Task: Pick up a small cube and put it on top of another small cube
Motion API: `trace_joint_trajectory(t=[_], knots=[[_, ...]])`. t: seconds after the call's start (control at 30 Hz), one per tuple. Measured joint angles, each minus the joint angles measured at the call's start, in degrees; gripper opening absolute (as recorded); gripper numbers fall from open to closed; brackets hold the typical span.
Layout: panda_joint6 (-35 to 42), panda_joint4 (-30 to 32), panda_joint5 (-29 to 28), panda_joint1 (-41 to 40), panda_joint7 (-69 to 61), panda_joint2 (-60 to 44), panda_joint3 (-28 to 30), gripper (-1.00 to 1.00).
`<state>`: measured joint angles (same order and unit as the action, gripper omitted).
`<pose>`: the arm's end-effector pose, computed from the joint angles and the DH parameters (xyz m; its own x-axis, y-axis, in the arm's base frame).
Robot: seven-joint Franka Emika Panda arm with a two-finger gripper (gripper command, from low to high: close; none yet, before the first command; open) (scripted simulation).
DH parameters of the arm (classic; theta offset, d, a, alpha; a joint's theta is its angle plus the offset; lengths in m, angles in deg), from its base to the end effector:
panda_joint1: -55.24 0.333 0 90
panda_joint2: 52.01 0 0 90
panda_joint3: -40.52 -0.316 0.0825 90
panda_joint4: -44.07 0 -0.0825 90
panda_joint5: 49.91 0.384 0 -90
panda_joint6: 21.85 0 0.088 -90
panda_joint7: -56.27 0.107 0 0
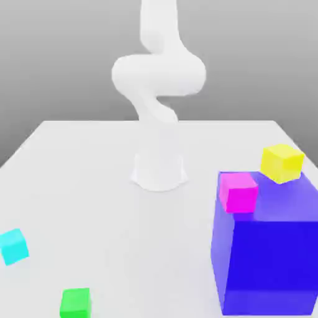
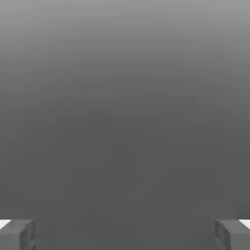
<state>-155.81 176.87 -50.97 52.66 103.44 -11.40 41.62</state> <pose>0.3798 -0.0272 0.6731 0.4632 -0.7592 0.4572 -0.5863 -0.6494 -0.4844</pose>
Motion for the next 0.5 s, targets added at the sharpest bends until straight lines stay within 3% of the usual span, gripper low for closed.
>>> trace_joint_trajectory(t=[0.5], knots=[[-13.2,6.1,-1.6,-13.2,4.5,-31.3,11.3,0.0]])
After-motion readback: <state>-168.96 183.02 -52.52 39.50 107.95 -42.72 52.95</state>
